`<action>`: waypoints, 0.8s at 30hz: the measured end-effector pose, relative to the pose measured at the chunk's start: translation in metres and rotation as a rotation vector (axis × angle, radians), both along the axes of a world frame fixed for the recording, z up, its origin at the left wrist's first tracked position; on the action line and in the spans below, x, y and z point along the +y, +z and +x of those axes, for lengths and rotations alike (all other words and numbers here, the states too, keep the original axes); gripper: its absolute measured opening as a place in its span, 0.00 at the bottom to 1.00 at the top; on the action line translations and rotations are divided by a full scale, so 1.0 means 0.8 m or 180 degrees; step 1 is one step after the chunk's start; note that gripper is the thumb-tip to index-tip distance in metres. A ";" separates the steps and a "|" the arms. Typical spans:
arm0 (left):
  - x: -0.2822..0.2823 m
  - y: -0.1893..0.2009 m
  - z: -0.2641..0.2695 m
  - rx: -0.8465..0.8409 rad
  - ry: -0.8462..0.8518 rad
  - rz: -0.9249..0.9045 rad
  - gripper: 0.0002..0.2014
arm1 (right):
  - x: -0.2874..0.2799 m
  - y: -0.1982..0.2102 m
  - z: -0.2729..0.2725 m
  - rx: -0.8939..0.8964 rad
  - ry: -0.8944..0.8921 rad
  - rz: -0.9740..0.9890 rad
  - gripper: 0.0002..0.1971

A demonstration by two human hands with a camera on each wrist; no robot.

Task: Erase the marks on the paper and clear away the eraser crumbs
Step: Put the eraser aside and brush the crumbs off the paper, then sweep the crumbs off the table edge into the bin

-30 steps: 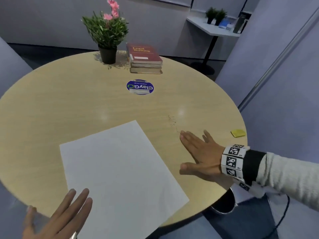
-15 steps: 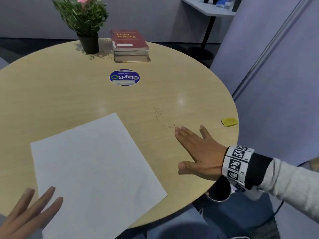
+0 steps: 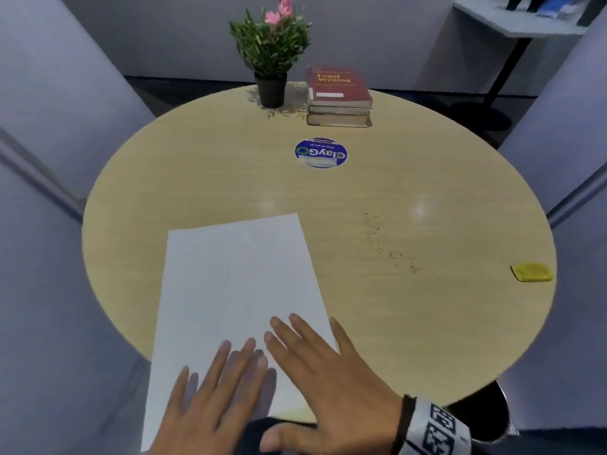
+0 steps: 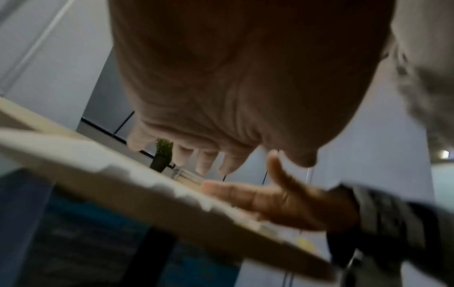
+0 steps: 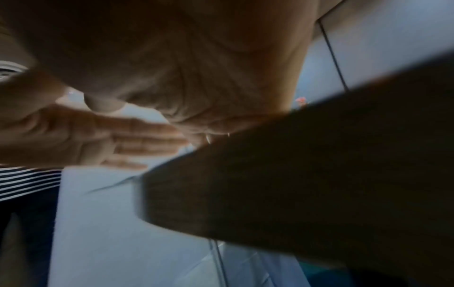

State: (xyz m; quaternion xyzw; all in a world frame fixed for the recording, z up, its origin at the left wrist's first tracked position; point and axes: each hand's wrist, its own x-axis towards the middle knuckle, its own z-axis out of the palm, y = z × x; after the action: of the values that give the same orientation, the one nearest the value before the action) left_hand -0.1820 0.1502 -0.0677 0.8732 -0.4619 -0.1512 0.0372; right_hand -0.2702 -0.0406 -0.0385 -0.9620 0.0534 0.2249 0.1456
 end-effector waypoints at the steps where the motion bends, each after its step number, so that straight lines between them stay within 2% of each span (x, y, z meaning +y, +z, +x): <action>1: -0.003 -0.004 -0.006 -0.0198 -0.0065 0.0099 0.26 | -0.002 -0.003 -0.003 -0.0106 0.0023 -0.0119 0.45; 2: -0.005 -0.012 -0.007 -0.0150 -0.0227 0.0245 0.29 | -0.007 -0.007 -0.006 -0.0176 0.0098 -0.0161 0.44; 4: -0.002 -0.023 -0.006 -0.0319 -0.0311 0.0470 0.34 | -0.032 -0.004 -0.005 -0.0231 -0.0149 -0.0032 0.45; 6: 0.002 -0.025 0.001 -0.0116 -0.0248 0.0500 0.37 | -0.067 -0.009 -0.022 -0.0387 -0.0756 -0.0098 0.46; 9: -0.002 -0.012 0.007 -0.0004 -0.0228 0.0552 0.44 | -0.101 0.002 -0.040 -0.0199 -0.1379 -0.0312 0.49; 11: -0.005 -0.003 0.016 -0.0022 -0.0225 0.0591 0.46 | -0.090 0.011 -0.039 -0.0269 -0.1116 -0.0279 0.50; 14: -0.004 0.009 0.035 -0.0217 -0.0274 0.0660 0.45 | -0.053 0.009 -0.037 -0.0242 -0.0309 -0.0231 0.48; 17: -0.018 0.036 0.048 -0.0186 -0.0287 0.0793 0.43 | -0.064 -0.001 -0.049 -0.0429 -0.0524 -0.0088 0.46; 20: -0.034 0.053 0.064 0.0049 -0.0308 0.0656 0.49 | -0.113 -0.008 -0.064 -0.0428 -0.1053 -0.0214 0.49; 22: -0.048 0.057 0.075 0.0012 -0.0374 0.0920 0.52 | -0.131 -0.003 -0.073 -0.0494 -0.1137 -0.0273 0.50; 24: -0.062 0.060 0.087 -0.0017 -0.0424 0.1054 0.54 | -0.138 0.011 -0.085 -0.0791 -0.1186 -0.0043 0.48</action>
State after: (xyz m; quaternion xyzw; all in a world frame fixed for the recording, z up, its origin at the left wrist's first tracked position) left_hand -0.1120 0.1002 -0.0197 0.8352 -0.4876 -0.2251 -0.1185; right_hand -0.3383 -0.1514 -0.0295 -0.9567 0.2134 0.0734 0.1837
